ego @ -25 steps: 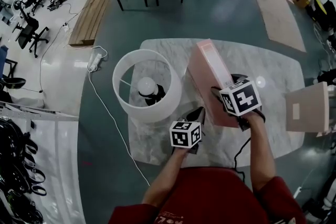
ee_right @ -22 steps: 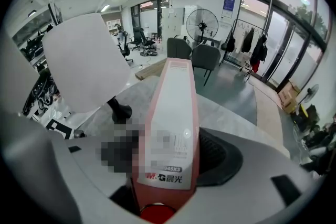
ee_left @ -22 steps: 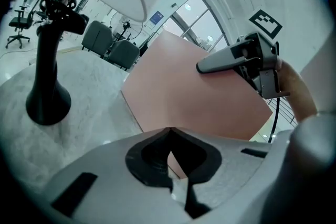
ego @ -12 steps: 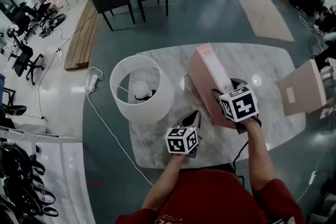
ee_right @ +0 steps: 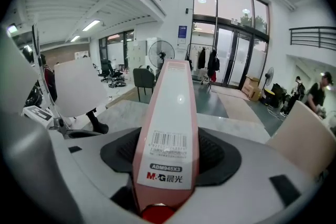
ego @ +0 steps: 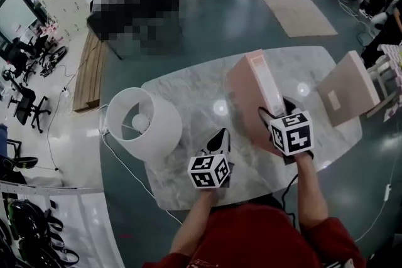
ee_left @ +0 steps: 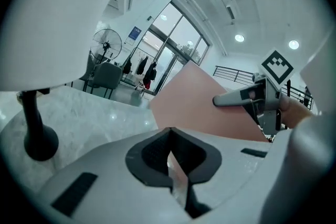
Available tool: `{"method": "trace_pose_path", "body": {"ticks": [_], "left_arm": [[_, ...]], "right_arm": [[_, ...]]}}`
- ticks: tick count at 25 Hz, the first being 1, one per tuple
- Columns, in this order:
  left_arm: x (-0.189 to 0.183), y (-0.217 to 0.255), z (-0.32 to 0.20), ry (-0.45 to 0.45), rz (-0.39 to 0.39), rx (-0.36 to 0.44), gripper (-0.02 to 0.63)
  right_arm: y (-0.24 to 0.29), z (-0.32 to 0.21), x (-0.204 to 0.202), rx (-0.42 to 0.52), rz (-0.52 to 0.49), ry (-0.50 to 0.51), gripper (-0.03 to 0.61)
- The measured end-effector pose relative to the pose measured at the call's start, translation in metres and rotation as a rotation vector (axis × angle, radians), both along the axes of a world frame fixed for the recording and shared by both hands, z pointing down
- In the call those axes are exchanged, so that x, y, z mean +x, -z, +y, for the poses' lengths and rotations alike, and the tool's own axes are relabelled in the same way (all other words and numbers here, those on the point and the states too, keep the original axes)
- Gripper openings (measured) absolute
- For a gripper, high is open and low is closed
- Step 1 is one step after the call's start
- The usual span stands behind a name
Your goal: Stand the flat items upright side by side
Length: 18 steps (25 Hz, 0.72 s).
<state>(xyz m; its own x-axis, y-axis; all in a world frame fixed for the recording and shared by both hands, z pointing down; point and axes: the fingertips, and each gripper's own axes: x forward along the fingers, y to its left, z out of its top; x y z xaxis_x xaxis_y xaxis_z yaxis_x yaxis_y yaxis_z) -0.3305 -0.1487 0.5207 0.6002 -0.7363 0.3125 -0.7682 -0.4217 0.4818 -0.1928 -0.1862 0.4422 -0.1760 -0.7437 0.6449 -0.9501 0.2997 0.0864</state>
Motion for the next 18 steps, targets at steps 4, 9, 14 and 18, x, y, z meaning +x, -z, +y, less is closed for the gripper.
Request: {"method": "trace_pose_path", "body": {"ticks": [4,9,14,18], "left_arm": [[0.034,0.011,-0.006,-0.004,-0.009,0.024,0.005],[0.095,0.030,-0.011,-0.033,-0.023,0.053,0.005],[0.146,0.048,-0.016,-0.046,-0.049,0.107,0.005],[0.184,0.064,-0.017,-0.064,-0.067,0.153,0.005]], "right_arm": [[0.010,0.005,0.051,0.063,-0.033,-0.051,0.288],[0.023,0.013,0.133,0.129,-0.058,-0.139,0.288],[0.027,0.024,0.201,0.209,-0.076,-0.208,0.288],[0.032,0.036,0.243,0.292,-0.080,-0.244,0.288]]}}
